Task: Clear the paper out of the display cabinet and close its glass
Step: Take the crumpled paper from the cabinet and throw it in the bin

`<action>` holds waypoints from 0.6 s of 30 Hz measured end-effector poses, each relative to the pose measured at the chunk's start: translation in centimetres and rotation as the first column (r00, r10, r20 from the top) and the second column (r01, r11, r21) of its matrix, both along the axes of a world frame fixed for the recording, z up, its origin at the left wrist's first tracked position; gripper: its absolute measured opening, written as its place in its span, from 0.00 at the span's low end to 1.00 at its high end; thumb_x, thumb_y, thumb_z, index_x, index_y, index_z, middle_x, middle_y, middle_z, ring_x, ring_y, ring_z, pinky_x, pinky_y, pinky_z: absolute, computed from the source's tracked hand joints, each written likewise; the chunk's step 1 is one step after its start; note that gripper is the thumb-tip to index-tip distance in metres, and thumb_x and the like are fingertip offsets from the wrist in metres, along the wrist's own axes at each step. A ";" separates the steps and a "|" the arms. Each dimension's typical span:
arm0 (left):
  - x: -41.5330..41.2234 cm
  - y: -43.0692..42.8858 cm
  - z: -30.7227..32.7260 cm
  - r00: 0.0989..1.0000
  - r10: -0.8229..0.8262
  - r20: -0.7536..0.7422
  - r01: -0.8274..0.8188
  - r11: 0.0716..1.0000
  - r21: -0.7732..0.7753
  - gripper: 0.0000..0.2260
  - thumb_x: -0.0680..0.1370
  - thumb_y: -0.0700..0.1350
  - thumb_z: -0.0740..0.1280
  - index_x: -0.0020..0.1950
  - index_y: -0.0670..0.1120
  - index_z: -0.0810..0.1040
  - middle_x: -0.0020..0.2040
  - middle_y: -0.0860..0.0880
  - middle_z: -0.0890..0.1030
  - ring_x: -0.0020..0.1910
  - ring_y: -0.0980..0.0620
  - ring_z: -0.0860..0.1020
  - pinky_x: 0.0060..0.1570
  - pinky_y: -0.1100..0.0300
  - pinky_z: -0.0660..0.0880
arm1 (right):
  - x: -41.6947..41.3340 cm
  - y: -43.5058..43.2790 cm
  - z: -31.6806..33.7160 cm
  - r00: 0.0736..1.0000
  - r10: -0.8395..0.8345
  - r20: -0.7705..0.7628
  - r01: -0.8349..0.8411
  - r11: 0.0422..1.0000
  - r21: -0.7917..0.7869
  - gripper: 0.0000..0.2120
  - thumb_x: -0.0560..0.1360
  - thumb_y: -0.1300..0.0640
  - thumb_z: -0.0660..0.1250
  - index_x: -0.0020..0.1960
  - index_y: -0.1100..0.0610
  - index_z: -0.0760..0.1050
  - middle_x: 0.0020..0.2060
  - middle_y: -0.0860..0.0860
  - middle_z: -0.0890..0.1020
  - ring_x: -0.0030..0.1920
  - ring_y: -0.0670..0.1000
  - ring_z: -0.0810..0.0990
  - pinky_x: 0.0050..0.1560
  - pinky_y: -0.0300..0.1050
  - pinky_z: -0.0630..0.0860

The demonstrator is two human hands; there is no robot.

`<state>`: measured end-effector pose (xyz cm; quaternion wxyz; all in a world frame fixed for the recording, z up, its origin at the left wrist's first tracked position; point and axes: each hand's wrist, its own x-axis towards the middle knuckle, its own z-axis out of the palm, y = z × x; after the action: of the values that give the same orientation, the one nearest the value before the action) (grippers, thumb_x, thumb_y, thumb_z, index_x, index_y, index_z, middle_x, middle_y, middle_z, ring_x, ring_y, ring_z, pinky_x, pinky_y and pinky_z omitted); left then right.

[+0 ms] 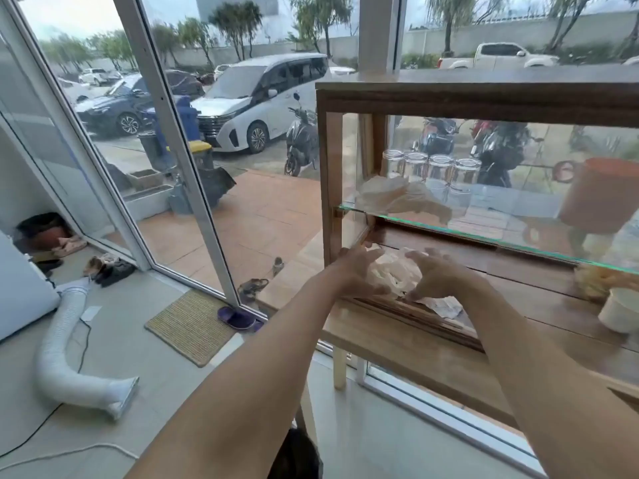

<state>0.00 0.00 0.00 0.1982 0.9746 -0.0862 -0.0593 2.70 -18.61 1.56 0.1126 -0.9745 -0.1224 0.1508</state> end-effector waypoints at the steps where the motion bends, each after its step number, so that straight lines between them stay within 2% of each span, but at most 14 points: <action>1: 0.7 -0.3 -0.2 1.000 -0.014 -0.016 0.014 1.000 0.014 0.43 0.69 0.63 0.71 0.79 0.55 0.57 0.78 0.42 0.60 0.78 0.40 0.57 0.75 0.44 0.60 | 0.7 0.1 -0.2 1.000 -0.006 -0.009 0.006 1.000 -0.002 0.49 0.67 0.51 0.77 0.80 0.46 0.52 0.81 0.56 0.50 0.79 0.63 0.52 0.75 0.59 0.60; 7: 3.3 -1.6 -1.3 0.993 0.002 -0.117 0.003 0.999 0.044 0.41 0.70 0.60 0.71 0.79 0.62 0.53 0.82 0.43 0.48 0.80 0.39 0.45 0.77 0.42 0.52 | 3.8 0.6 -2.0 0.992 -0.095 -0.087 0.089 0.994 -0.070 0.52 0.69 0.57 0.77 0.81 0.44 0.47 0.81 0.56 0.48 0.80 0.62 0.48 0.77 0.61 0.58; 11: 5.2 -1.3 -1.6 0.981 -0.010 -0.194 0.028 0.996 0.088 0.41 0.71 0.59 0.69 0.79 0.64 0.51 0.82 0.46 0.43 0.81 0.41 0.41 0.77 0.43 0.48 | 5.4 0.8 -2.7 0.988 -0.077 -0.134 0.059 0.990 -0.132 0.47 0.71 0.59 0.73 0.81 0.46 0.49 0.80 0.56 0.57 0.78 0.62 0.58 0.75 0.56 0.64; 12: 5.5 -1.4 -1.7 0.975 -0.035 -0.220 0.061 0.992 0.114 0.40 0.71 0.59 0.69 0.79 0.63 0.52 0.82 0.46 0.45 0.81 0.42 0.41 0.77 0.44 0.48 | 5.6 0.8 -2.9 0.984 -0.067 -0.168 0.047 0.992 -0.117 0.45 0.71 0.61 0.71 0.80 0.47 0.51 0.79 0.55 0.60 0.77 0.60 0.61 0.73 0.54 0.66; 14: 6.0 -1.2 -2.5 0.962 -0.060 -0.265 0.088 0.991 0.097 0.43 0.67 0.62 0.68 0.78 0.63 0.52 0.81 0.45 0.55 0.81 0.42 0.45 0.77 0.45 0.52 | 5.7 0.8 -3.4 0.984 -0.026 -0.177 0.008 0.995 -0.103 0.41 0.71 0.62 0.68 0.80 0.48 0.55 0.78 0.53 0.64 0.75 0.58 0.66 0.71 0.51 0.69; 16: 6.8 -0.7 -3.2 0.959 -0.058 -0.276 0.068 0.997 0.027 0.45 0.62 0.63 0.67 0.77 0.65 0.53 0.76 0.46 0.66 0.78 0.40 0.56 0.74 0.44 0.62 | 5.6 0.8 -4.0 0.991 -0.029 -0.134 0.020 0.997 -0.069 0.37 0.71 0.60 0.68 0.77 0.46 0.61 0.75 0.52 0.69 0.72 0.58 0.70 0.69 0.51 0.71; 17: 7.2 -0.5 -3.7 0.971 -0.072 -0.228 0.078 0.997 0.016 0.41 0.65 0.62 0.67 0.76 0.64 0.57 0.74 0.45 0.69 0.75 0.40 0.62 0.71 0.44 0.66 | 5.4 0.9 -4.0 0.994 -0.030 -0.101 0.026 0.999 -0.038 0.33 0.70 0.58 0.68 0.74 0.47 0.67 0.71 0.52 0.73 0.69 0.58 0.73 0.66 0.50 0.73; 18: 7.5 -0.3 -4.0 0.981 -0.100 -0.165 0.103 0.995 0.013 0.32 0.68 0.58 0.67 0.73 0.60 0.66 0.70 0.44 0.72 0.70 0.39 0.68 0.68 0.45 0.69 | 5.4 0.9 -4.1 0.998 -0.026 -0.064 0.026 1.000 -0.004 0.27 0.70 0.57 0.69 0.68 0.48 0.73 0.66 0.52 0.78 0.64 0.58 0.76 0.63 0.51 0.75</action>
<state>7.47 -0.32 -4.02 0.1909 0.9627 -0.1185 -0.1504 8.11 -17.71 -2.54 0.1169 -0.9708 -0.1058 0.1807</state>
